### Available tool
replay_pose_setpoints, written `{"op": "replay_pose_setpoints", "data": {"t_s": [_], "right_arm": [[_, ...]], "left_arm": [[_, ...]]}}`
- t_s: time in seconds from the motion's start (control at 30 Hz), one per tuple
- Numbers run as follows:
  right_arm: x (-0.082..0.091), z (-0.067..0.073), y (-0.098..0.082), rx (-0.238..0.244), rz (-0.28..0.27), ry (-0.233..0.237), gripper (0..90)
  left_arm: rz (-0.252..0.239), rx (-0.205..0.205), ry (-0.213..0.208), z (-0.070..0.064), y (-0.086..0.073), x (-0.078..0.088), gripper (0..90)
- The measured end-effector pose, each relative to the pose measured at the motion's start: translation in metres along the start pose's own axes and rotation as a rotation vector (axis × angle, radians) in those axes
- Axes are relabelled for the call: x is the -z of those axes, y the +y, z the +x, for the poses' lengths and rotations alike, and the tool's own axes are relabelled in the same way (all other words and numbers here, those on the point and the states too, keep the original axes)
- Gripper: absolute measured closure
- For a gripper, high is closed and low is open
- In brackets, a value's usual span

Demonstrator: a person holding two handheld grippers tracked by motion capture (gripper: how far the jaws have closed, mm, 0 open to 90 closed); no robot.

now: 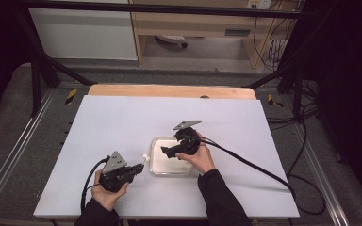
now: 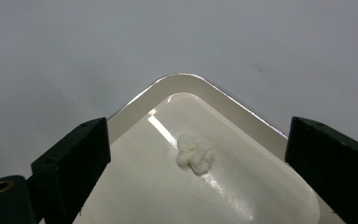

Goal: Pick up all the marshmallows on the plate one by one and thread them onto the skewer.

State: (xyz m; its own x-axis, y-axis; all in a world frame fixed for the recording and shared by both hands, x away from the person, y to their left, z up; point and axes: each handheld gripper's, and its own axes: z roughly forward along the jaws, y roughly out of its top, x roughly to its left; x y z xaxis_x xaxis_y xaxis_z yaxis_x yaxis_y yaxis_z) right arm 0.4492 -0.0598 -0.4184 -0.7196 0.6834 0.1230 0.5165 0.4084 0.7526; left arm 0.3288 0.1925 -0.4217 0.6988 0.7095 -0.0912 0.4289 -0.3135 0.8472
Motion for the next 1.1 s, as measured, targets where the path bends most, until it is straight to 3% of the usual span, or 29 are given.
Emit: {"op": "replay_pose_setpoints", "data": {"t_s": [0.6, 1.1], "right_arm": [[-0.022, -0.004, -0.006, 0.027, 0.043, 0.007, 42.4], [-0.029, -0.004, -0.011, 0.047, 0.064, 0.006, 57.5]], "left_arm": [[0.003, 0.001, -0.003, 0.000, 0.000, -0.001, 88.7], [0.007, -0.003, -0.005, -0.001, 0.000, -0.002, 88.7]]}}
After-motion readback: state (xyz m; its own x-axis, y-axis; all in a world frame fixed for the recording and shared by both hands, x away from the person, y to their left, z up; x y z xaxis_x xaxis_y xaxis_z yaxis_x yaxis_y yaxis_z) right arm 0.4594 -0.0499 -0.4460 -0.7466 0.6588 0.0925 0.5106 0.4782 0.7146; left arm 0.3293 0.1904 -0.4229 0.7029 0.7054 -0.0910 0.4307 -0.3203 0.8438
